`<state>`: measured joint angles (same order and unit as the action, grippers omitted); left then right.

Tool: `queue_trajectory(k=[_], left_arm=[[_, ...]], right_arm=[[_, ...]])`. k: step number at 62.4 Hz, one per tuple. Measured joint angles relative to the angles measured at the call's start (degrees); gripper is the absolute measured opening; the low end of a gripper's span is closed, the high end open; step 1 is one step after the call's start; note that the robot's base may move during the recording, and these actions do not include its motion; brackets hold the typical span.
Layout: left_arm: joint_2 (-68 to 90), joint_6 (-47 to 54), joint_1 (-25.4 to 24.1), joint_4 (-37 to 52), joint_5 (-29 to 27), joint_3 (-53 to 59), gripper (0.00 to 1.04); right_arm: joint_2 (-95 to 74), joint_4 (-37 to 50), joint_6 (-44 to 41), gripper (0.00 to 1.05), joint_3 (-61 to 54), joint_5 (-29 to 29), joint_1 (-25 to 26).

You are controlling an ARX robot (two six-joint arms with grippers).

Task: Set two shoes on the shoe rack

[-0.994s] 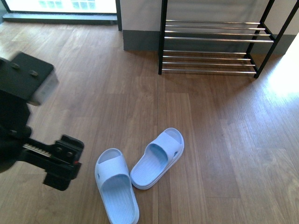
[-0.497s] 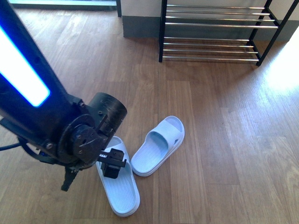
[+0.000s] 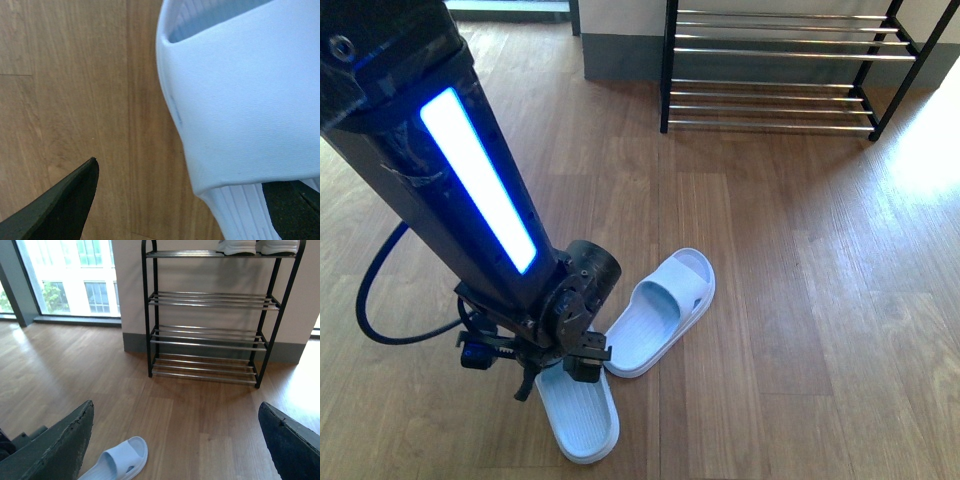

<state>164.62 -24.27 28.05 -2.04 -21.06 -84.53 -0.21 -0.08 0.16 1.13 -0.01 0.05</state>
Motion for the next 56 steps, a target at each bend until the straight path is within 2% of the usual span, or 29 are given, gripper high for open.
queue_trajectory(k=[27,30,47,53,56], left_arm=[[4.4,-4.1,-0.3,-1.9,-2.5,-5.5,0.95],[4.8,-4.1,-0.6,-2.2,-2.1,-5.9,0.93],[7.3,-4.1,-1.0,-3.4,-2.3,-8.0,0.49],[8.0,-4.1,-1.1,-3.7,-2.4,-9.0,0.26],[8.1,-4.1,-1.1,-3.8,-2.5,-9.1,0.19]], right_arm=[[0.0,0.0,0.0,0.96,0.0,0.0,0.0],[0.0,0.0,0.0,0.96,0.0,0.0,0.0],[0.0,0.0,0.0,0.96,0.0,0.0,0.0],[0.0,0.0,0.0,0.96,0.0,0.0,0.0],[0.0,0.0,0.0,0.96,0.0,0.0,0.0]])
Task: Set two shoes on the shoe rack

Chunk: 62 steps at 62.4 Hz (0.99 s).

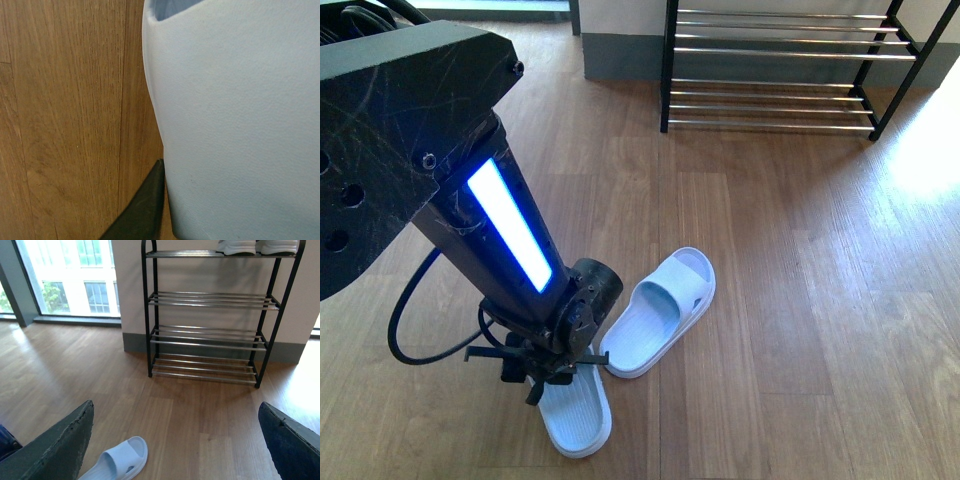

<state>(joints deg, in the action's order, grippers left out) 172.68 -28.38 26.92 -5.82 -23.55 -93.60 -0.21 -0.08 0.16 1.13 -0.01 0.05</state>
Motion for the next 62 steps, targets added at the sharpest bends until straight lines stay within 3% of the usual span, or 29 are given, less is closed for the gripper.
queue_trajectory(k=[7,20,34,48,62], left_arm=[[0.1,0.0,-0.2,0.0,-0.3,0.0,0.02],[-0.6,1.9,-0.3,2.5,0.5,1.9,0.02],[-12.8,12.7,-2.2,11.3,1.5,12.5,0.02],[-43.1,25.4,-7.4,22.3,4.9,34.1,0.02],[-82.9,28.8,-13.1,22.3,9.7,59.4,0.02]], right_arm=[[0.0,0.0,0.0,0.96,0.0,0.0,0.0],[0.0,0.0,0.0,0.96,0.0,0.0,0.0],[0.0,0.0,0.0,0.96,0.0,0.0,0.0],[0.0,0.0,0.0,0.96,0.0,0.0,0.0],[0.0,0.0,0.0,0.96,0.0,0.0,0.0]])
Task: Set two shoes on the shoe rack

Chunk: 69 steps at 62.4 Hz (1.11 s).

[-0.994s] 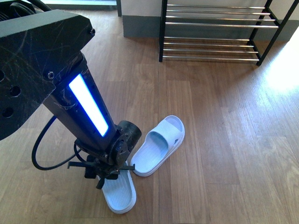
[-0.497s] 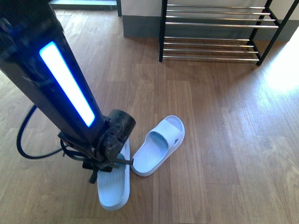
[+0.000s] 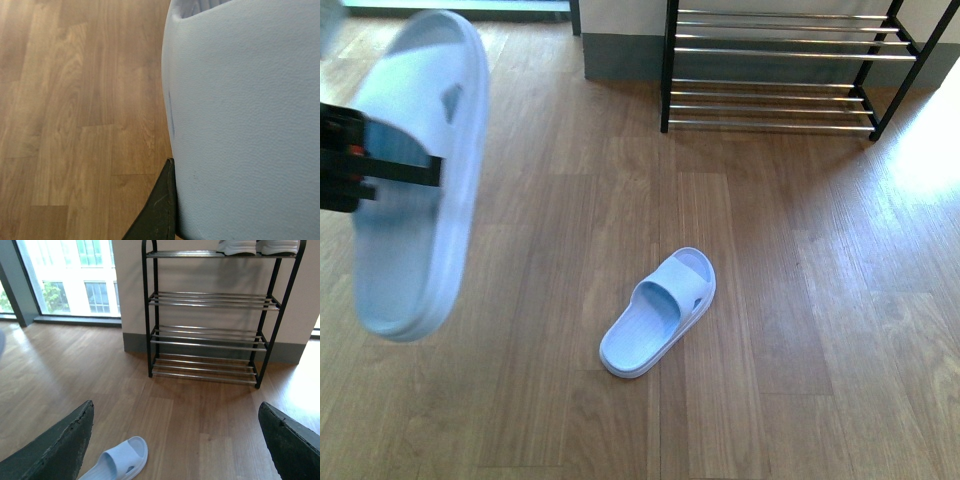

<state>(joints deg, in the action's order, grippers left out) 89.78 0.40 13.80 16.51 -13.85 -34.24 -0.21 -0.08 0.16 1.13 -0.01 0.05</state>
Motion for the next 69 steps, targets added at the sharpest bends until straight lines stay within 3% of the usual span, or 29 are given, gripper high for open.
queue_trajectory(k=[6,21,69], left_arm=[[-19.3,-1.0,-2.7,-6.8,2.6,8.4,0.02],[-49.4,-1.8,-11.0,-19.4,6.0,16.9,0.02],[-51.3,-1.5,-12.2,-19.5,6.4,17.6,0.02]], right_arm=[[0.0,0.0,0.0,0.96,0.0,0.0,0.0],[0.0,0.0,0.0,0.96,0.0,0.0,0.0],[0.0,0.0,0.0,0.96,0.0,-0.2,0.0]])
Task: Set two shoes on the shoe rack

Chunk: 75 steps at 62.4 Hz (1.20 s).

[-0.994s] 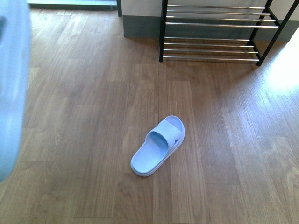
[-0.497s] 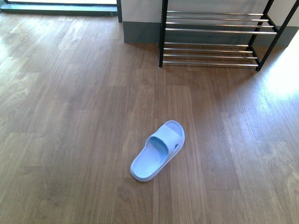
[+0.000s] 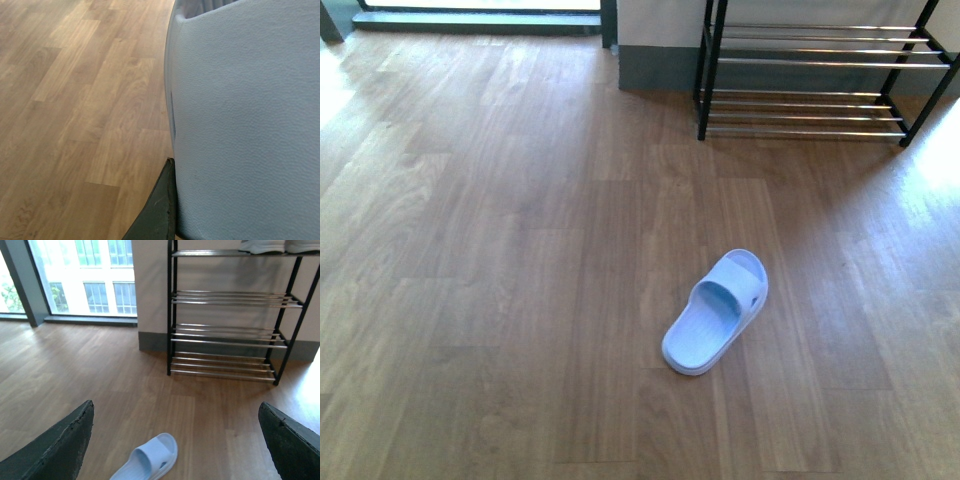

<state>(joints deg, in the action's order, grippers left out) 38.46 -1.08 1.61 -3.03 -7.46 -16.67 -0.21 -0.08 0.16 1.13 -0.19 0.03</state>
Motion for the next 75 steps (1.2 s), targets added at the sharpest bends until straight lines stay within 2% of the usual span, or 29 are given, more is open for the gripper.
queue_trajectory(k=[37,39,41,42,45,48,53,62,68,75], left_arm=[[-0.1,0.0,-0.1,0.0,-0.1,0.0,0.02],[-0.1,0.0,-0.1,0.0,-0.1,0.0,0.02],[-0.1,0.0,-0.2,0.0,-0.2,0.0,0.02],[-0.1,0.0,-0.2,0.0,-0.2,0.0,0.02],[-0.1,0.0,-0.1,0.0,-0.1,0.0,0.02],[-0.1,0.0,-0.1,0.0,0.0,0.0,0.02],[-0.1,0.0,-0.1,0.0,0.0,0.0,0.02],[-0.1,0.0,-0.1,0.0,0.0,0.0,0.02],[-0.1,0.0,-0.1,0.0,0.0,0.0,0.02],[-0.1,0.0,-0.1,0.0,0.0,0.0,0.02]], right_arm=[[-0.1,0.0,0.0,0.96,0.0,0.3,0.0],[-0.7,-0.3,0.1,0.96,0.1,-3.5,-0.9],[-2.8,-0.4,-0.1,0.96,0.5,-12.4,-4.2],[-3.7,-0.2,0.0,0.96,0.6,-13.6,-5.1],[-8.8,0.2,0.2,0.96,1.2,-23.9,-7.8],[-14.2,0.9,0.7,0.96,1.9,-27.8,-8.0],[-25.5,6.4,1.8,0.96,3.2,-26.9,-5.4],[-59.8,27.3,3.5,0.96,10.6,-17.4,1.0],[-77.1,34.9,3.7,0.96,15.8,-15.3,2.1],[-93.2,39.6,3.7,0.96,21.7,-14.6,3.1]])
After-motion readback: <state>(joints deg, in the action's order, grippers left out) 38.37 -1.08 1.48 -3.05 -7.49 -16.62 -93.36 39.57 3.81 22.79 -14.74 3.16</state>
